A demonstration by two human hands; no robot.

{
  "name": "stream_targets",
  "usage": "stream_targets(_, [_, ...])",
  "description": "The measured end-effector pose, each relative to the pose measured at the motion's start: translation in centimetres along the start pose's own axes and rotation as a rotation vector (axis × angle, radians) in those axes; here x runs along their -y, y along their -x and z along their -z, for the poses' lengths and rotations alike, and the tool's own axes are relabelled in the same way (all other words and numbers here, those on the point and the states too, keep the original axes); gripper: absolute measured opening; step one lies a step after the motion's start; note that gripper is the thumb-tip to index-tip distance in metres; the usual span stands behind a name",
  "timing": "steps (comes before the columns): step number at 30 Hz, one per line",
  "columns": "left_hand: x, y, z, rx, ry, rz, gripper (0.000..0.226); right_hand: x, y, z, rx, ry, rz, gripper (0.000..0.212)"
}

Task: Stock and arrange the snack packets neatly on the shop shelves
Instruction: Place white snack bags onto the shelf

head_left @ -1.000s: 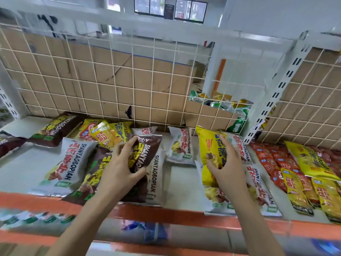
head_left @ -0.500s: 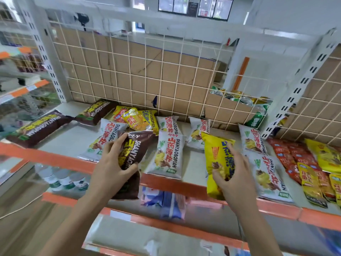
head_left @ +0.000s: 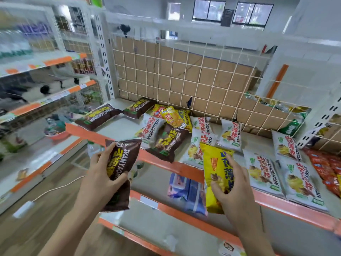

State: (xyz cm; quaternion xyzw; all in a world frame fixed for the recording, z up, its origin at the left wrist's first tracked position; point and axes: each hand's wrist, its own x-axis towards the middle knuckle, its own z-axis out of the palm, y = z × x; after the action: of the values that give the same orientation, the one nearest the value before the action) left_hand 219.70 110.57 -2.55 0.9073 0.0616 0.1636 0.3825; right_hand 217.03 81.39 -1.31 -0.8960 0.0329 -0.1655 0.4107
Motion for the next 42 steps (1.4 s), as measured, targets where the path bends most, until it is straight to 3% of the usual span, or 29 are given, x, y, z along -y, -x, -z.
stream_targets(14, [7.4, -11.8, 3.7, 0.043, 0.040, -0.080, 0.083, 7.0, -6.1, -10.6, -0.093, 0.029, 0.029, 0.070])
stream_targets(22, [10.1, -20.2, 2.3, 0.197, 0.027, -0.210, 0.080, 9.6, -8.3, -14.9, -0.176, 0.083, -0.117, 0.071])
stream_targets(30, [10.0, -25.8, -2.8, 0.287, -0.113, -0.217, 0.078, 9.9, -10.0, -15.7, -0.219, 0.125, -0.184, 0.073])
stream_targets(39, [10.2, -27.8, -6.0, 0.327, -0.433, -0.255, 0.077, 8.9, -12.8, -15.6, -0.221, 0.130, -0.152, 0.070])
stream_targets(42, [10.4, -27.6, -6.5, 0.334, -0.462, -0.282, 0.091, 8.7, -13.5, -15.4, -0.175, 0.127, -0.141, 0.070])
